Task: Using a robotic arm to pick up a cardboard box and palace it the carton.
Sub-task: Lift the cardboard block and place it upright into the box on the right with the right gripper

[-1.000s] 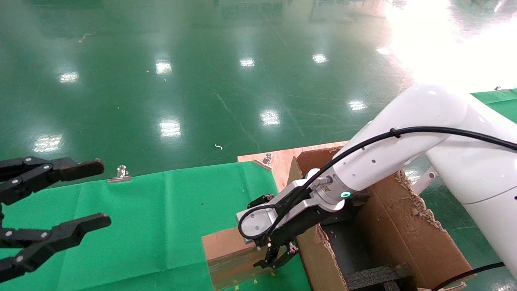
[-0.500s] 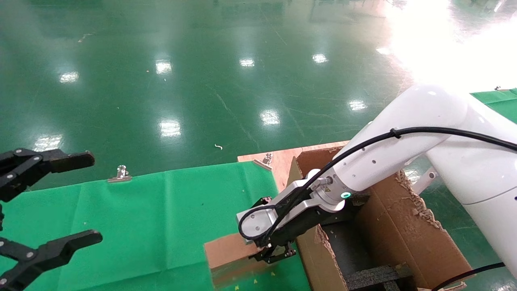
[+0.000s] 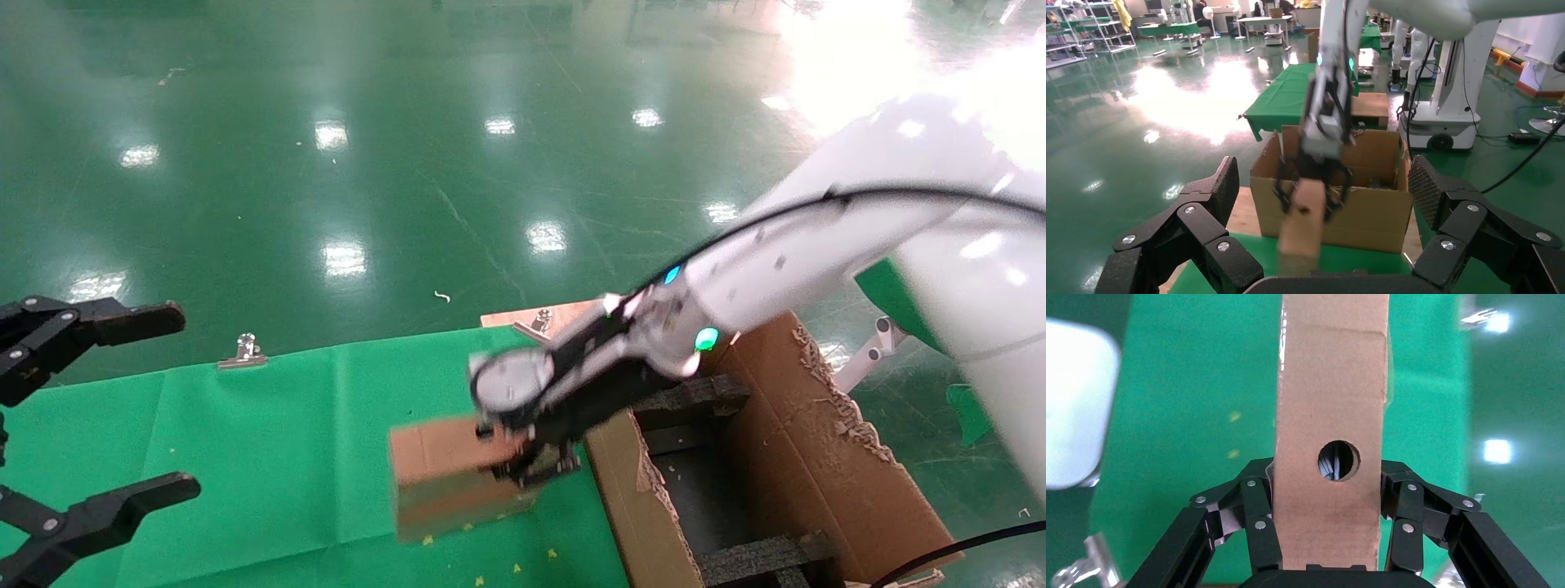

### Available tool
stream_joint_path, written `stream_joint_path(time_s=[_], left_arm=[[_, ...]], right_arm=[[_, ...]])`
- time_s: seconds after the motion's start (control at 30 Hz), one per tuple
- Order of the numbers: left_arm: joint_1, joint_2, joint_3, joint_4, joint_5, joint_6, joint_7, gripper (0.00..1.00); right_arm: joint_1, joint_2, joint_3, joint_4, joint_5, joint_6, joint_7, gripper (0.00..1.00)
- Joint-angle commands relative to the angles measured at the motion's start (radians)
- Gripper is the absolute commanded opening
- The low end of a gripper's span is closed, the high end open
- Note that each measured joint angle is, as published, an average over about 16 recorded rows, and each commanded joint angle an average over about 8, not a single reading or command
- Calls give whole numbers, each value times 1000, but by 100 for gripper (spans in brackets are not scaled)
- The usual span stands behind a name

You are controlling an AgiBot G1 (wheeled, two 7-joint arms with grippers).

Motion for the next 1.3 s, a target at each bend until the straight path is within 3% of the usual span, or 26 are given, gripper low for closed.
stream_joint_path(time_s=[0.03, 0.43, 0.7, 1.0, 1.3], left_arm=[[0, 0, 0, 0, 0, 0, 0, 100], [0, 0, 0, 0, 0, 0, 0, 100], [0, 0, 0, 0, 0, 0, 0, 100], [0, 0, 0, 0, 0, 0, 0, 100], [0, 0, 0, 0, 0, 0, 0, 100]], right_arm=[[30, 1, 10, -26, 22, -5, 2, 0], [308, 32, -34, -226, 125, -24, -86, 0], [392, 72, -140, -312, 206, -26, -132, 0], [470, 229, -279, -351, 252, -30, -144, 0], [570, 403, -438, -350, 230, -28, -151, 0]])
